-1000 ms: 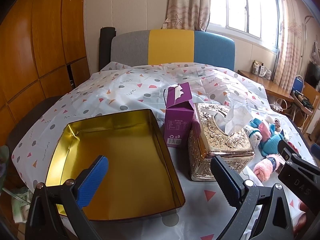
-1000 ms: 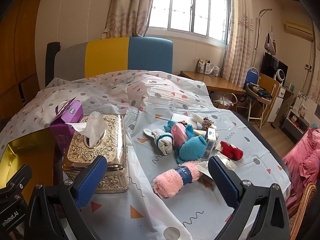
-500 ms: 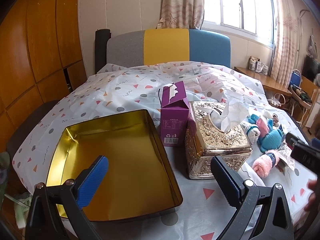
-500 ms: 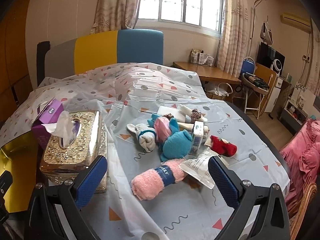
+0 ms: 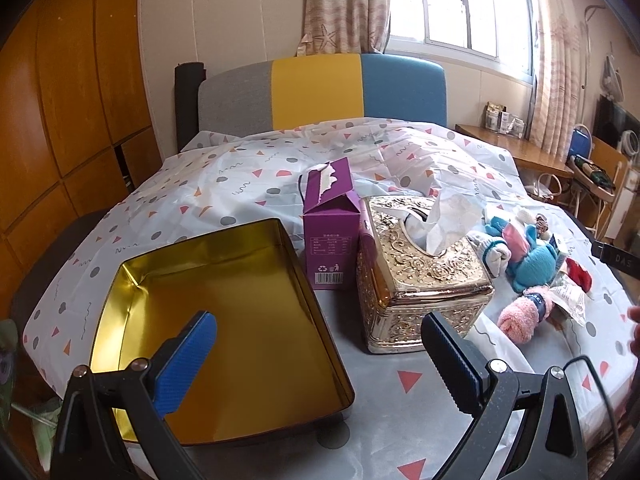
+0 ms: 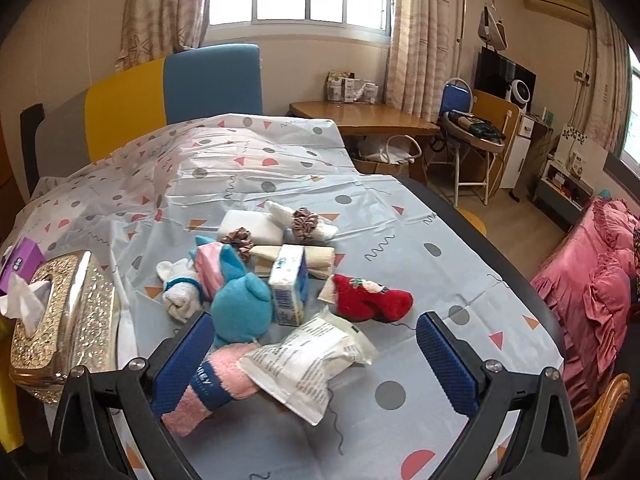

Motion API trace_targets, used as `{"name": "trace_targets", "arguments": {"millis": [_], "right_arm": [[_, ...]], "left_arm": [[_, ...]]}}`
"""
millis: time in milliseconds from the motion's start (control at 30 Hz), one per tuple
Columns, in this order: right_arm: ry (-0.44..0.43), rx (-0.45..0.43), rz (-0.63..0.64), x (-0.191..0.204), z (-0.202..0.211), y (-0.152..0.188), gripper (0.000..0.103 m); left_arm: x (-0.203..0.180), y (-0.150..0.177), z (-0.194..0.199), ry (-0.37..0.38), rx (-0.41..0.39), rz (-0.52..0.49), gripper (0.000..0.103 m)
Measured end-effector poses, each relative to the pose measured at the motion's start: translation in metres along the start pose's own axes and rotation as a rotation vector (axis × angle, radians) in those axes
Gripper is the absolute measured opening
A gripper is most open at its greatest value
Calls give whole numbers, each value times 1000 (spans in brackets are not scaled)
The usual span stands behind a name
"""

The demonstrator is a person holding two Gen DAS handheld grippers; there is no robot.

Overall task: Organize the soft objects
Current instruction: 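Grasp the pink towel roll with the left tool while the right tool approaches the snack packet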

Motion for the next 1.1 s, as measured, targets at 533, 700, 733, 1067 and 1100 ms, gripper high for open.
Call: {"name": "trace_targets", "arguments": {"millis": [533,700,733,1067,1100], "right_arm": [[-41,104,-272,-56,-29,24,103],[-55,130,-357,-72,-32,29,103],[-55,137,-373,-75,-33,31,103],[-92,164,-502,-98,-36,37,103],[-103,167,-506,-97,-37,37,103]], "left_arm": [[-68,-12,5,173,13,-148,103],[-139,-19,5,324,42,-310,103],[-158,-19,4,361,53,-356,103],[-275,38,-54,453,242,-650,76],[-279,45,-63,439,259,-670,75]]}}
Point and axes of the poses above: each gripper's, at about its wrist camera, not at the fingertips, and z roughly against the way its jaws point, x to its left, y to its underside, the point moved 10 cm from there along -z, roughly the way its jaws point, and after that the axes turned 5 degrees about z, right-handed, at the moved point
